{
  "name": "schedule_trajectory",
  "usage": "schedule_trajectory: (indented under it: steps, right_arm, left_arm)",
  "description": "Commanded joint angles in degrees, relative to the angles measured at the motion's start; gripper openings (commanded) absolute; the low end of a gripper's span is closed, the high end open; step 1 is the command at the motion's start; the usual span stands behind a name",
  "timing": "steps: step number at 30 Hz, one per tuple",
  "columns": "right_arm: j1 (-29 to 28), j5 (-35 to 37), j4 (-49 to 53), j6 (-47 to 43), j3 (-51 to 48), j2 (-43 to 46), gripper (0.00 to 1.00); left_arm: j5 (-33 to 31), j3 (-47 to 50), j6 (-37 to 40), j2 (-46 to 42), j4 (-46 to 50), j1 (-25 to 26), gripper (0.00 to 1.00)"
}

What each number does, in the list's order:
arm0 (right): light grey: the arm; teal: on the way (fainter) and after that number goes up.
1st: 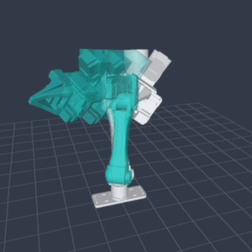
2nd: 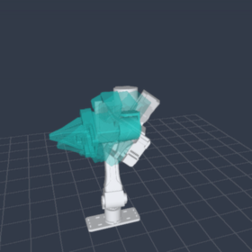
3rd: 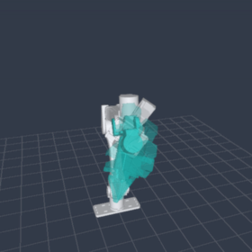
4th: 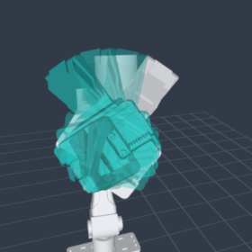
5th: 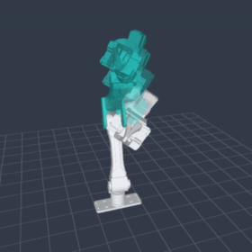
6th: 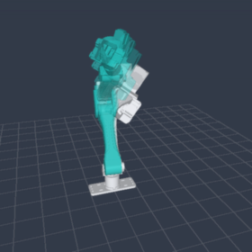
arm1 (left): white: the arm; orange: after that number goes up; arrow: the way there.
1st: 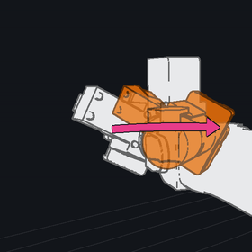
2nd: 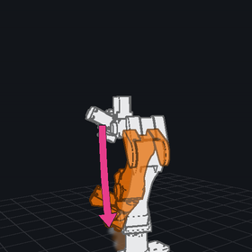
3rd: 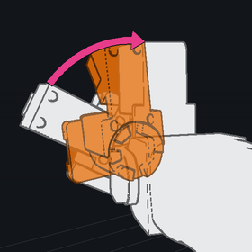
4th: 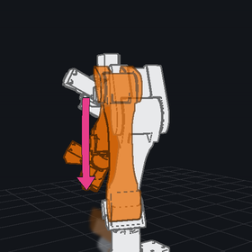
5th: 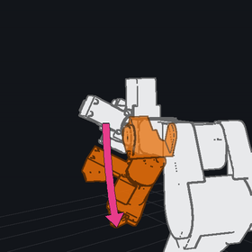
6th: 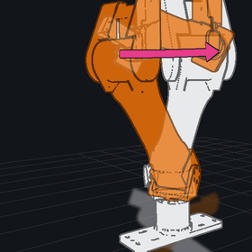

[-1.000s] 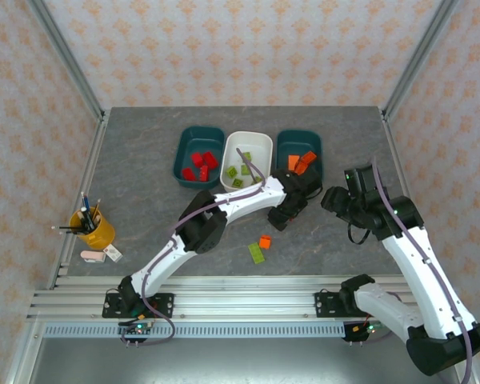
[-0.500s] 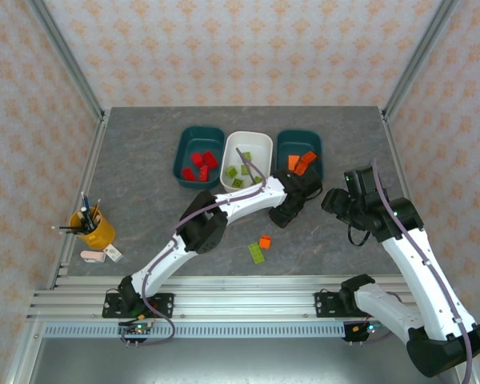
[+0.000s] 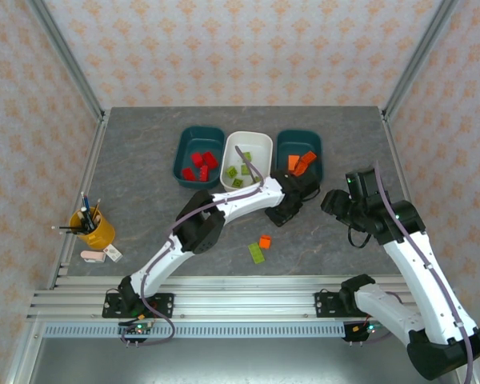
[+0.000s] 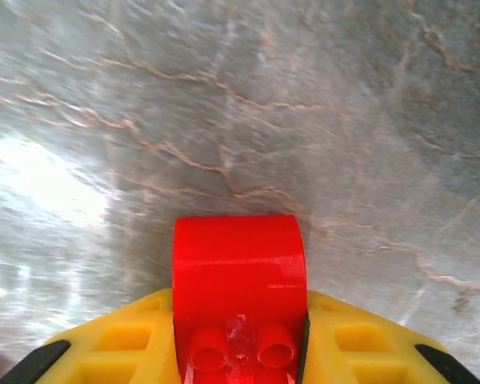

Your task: Sort the legos into containers by color

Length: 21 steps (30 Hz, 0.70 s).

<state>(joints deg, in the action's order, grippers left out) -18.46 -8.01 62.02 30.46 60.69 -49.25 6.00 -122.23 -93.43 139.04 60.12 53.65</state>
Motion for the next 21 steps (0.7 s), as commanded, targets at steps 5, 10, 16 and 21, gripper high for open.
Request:
schedule_trajectory:
  steps: [5,10,16,21]
  right_arm:
    - [-0.2,-8.5,-5.7,-3.9,-1.2,1.2,0.61]
    - [-0.9,-17.7,-12.9,-3.8,-3.4,0.7,0.61]
    - [-8.0,-19.7,-21.8,-0.5,-3.7,-4.8,0.62]
    - [-16.5,-16.2,-28.3,2.5,-0.5,-12.9,0.62]
  left_arm:
    - [-7.3,6.9,10.8,-16.1,4.4,0.1,0.25]
    - [-11.7,11.9,17.8,-25.8,6.0,-3.5,0.24]
    - [-11.8,17.2,30.4,-33.3,2.8,-15.4,0.25]
    - [-12.0,15.0,40.7,-31.5,-0.4,-25.7,0.25]
